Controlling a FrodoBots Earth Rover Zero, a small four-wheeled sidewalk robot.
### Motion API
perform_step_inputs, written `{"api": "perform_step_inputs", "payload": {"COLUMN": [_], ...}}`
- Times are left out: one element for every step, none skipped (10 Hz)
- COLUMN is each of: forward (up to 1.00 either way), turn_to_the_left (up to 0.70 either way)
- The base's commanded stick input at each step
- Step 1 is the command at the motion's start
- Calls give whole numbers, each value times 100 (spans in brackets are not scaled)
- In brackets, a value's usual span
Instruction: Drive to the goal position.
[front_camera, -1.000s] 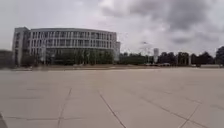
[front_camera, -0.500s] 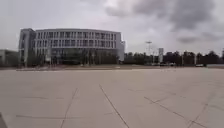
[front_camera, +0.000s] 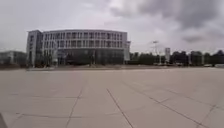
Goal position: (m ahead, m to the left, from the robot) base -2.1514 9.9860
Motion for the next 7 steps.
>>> {"api": "perform_step_inputs", "payload": {"forward": [6,6,6,6,6,6,6], "turn_to_the_left": [24,24,24,24,24,26,25]}}
